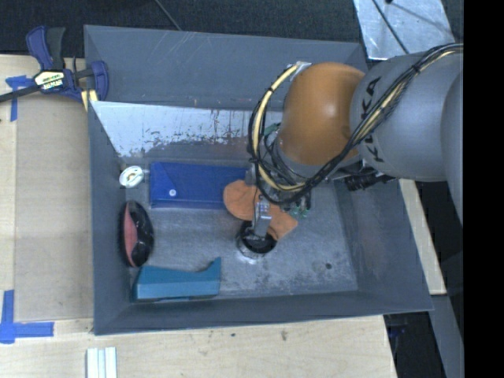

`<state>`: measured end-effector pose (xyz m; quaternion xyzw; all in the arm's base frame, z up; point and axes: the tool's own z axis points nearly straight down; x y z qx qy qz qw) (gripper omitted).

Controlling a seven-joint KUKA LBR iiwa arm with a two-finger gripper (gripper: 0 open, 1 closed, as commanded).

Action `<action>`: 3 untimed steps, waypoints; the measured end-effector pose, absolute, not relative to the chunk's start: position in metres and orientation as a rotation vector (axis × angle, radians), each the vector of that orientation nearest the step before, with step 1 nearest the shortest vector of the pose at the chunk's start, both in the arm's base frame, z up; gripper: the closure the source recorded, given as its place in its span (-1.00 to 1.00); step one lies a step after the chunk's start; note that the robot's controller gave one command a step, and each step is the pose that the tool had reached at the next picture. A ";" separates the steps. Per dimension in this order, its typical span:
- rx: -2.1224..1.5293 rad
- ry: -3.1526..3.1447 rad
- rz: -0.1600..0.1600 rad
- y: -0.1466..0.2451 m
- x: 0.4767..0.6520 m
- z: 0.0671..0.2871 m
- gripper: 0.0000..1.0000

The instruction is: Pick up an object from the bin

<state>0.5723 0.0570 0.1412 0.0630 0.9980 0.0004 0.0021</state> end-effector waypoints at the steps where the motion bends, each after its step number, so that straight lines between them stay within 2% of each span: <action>1: 0.211 3.127 0.002 0.053 0.572 0.089 -1.00; 2: 0.396 3.113 0.010 0.038 0.595 0.078 1.00; 3: 0.396 3.113 0.010 0.038 0.595 0.078 1.00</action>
Offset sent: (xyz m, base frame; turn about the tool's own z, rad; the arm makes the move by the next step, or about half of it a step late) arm 0.0192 -0.0221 -0.0712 0.1290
